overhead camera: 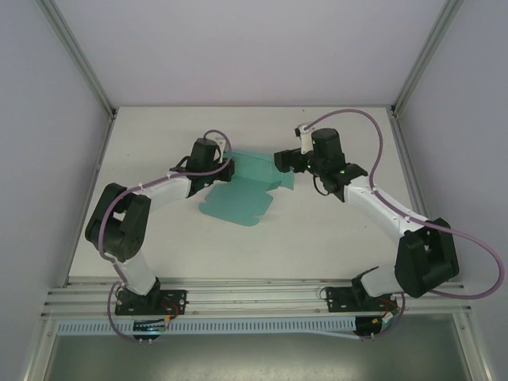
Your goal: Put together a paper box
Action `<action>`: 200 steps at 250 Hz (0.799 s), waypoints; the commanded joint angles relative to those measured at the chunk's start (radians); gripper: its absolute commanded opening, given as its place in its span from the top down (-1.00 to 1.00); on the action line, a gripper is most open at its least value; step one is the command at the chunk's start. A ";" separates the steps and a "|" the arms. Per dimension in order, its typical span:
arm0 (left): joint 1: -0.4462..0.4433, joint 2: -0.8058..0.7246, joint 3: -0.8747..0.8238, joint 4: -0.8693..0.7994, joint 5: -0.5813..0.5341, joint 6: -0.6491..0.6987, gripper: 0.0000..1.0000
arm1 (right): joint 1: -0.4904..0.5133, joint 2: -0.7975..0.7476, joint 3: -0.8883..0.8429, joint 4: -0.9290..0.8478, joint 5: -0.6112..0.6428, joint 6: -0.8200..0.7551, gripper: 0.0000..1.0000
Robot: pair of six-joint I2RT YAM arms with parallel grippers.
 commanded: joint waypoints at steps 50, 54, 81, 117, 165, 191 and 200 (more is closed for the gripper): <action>0.002 -0.010 0.070 0.016 0.029 -0.001 1.00 | -0.018 -0.135 -0.125 0.057 0.021 0.004 -0.89; 0.004 -0.009 0.069 0.017 0.036 -0.001 1.00 | -0.024 -0.148 -0.136 0.060 0.011 0.006 -0.90; 0.008 -0.011 0.056 0.049 0.103 -0.003 1.00 | -0.067 -0.196 -0.191 0.086 -0.073 0.035 -0.91; 0.010 0.005 0.088 0.000 0.100 0.017 1.00 | -0.084 -0.201 -0.212 0.089 -0.109 0.054 -0.92; 0.010 -0.032 0.009 0.106 0.239 0.083 1.00 | -0.125 -0.139 -0.188 0.084 -0.082 0.088 -0.91; 0.012 -0.064 -0.020 0.130 0.282 0.130 1.00 | -0.190 -0.097 -0.175 0.119 -0.173 0.169 -0.90; 0.011 -0.068 -0.028 0.140 0.293 0.134 1.00 | -0.205 -0.079 -0.161 0.116 -0.210 0.182 -0.90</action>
